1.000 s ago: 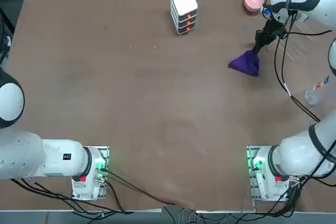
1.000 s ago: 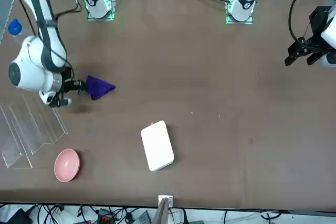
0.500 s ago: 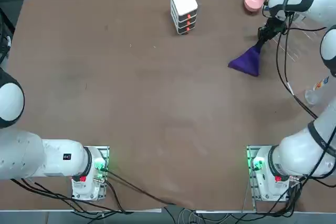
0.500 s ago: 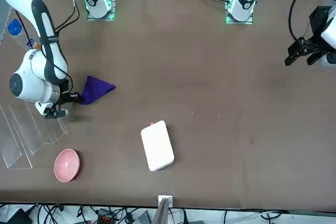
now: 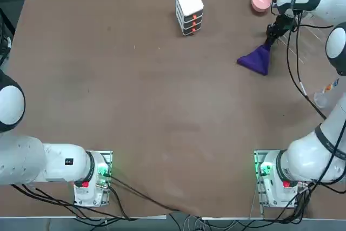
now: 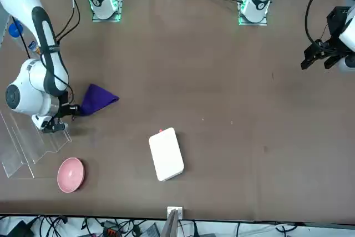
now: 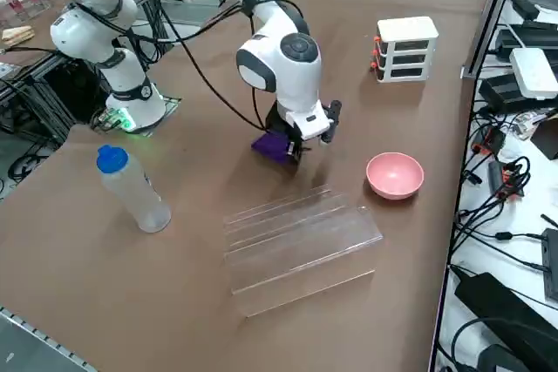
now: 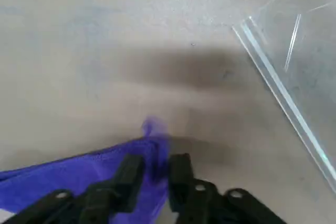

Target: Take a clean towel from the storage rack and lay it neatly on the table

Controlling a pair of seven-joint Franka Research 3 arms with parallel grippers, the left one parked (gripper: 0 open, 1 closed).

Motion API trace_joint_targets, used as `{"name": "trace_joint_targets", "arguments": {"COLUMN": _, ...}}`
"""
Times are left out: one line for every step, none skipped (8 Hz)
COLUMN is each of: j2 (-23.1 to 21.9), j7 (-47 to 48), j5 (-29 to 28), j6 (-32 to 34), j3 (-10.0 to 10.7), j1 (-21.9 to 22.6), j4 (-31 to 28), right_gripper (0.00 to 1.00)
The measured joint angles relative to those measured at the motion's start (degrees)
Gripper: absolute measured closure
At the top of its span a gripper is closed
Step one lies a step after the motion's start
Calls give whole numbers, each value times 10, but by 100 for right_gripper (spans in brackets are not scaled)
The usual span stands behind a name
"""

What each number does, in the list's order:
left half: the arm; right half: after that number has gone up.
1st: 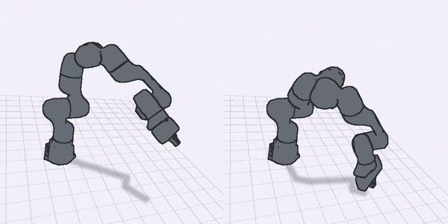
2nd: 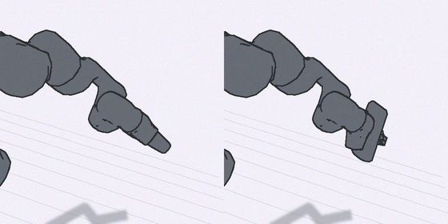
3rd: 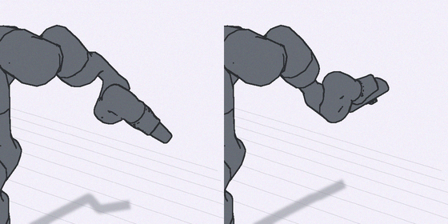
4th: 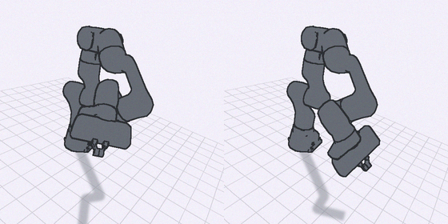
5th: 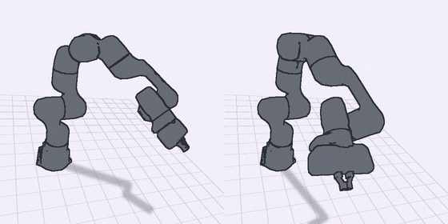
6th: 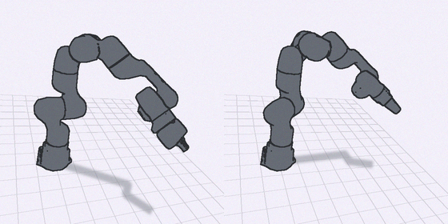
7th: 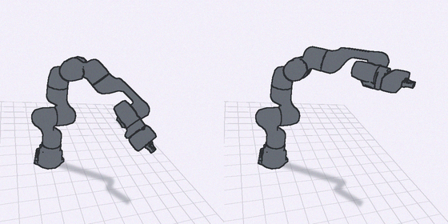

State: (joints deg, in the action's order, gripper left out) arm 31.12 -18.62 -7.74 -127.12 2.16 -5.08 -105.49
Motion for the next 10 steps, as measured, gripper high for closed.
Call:
{"name": "trace_joint_targets", "arguments": {"j2": 5, "j7": 0, "j5": 1, "j6": 0, "j3": 0, "j1": 0, "j4": 5, "right_gripper": 45}}
{"name": "trace_joint_targets", "arguments": {"j2": 6, "j7": 1, "j5": 2, "j6": -1, "j3": 1, "j1": 0, "j4": 13, "right_gripper": 27}}
{"name": "trace_joint_targets", "arguments": {"j2": 6, "j7": 1, "j5": 5, "j6": -1, "j3": 7, "j1": 0, "j4": 30, "right_gripper": 9}}
{"name": "trace_joint_targets", "arguments": {"j2": 6, "j7": 1, "j5": 7, "j6": 1, "j3": 17, "j1": -1, "j4": 46, "right_gripper": 0}}
{"name": "trace_joint_targets", "arguments": {"j2": 6, "j7": 12, "j5": 8, "j6": 3, "j3": 23, "j1": -1, "j4": 55, "right_gripper": 0}}
{"name": "trace_joint_targets", "arguments": {"j2": 6, "j7": 37, "j5": 9, "j6": 5, "j3": 24, "j1": 0, "j4": 54, "right_gripper": 0}}
{"name": "trace_joint_targets", "arguments": {"j2": 8, "j7": 62, "j5": 11, "j6": 7, "j3": 23, "j1": 4, "j4": 50, "right_gripper": 3}}
{"name": "trace_joint_targets", "arguments": {"j2": 10, "j7": 75, "j5": 11, "j6": 7, "j3": 22, "j1": 9, "j4": 43, "right_gripper": 5}}
{"name": "trace_joint_targets", "arguments": {"j2": 13, "j7": 78, "j5": 11, "j6": 6, "j3": 22, "j1": 12, "j4": 39, "right_gripper": 13}}
{"name": "trace_joint_targets", "arguments": {"j2": 17, "j7": 79, "j5": 11, "j6": 4, "j3": 22, "j1": 12, "j4": 39, "right_gripper": 24}}
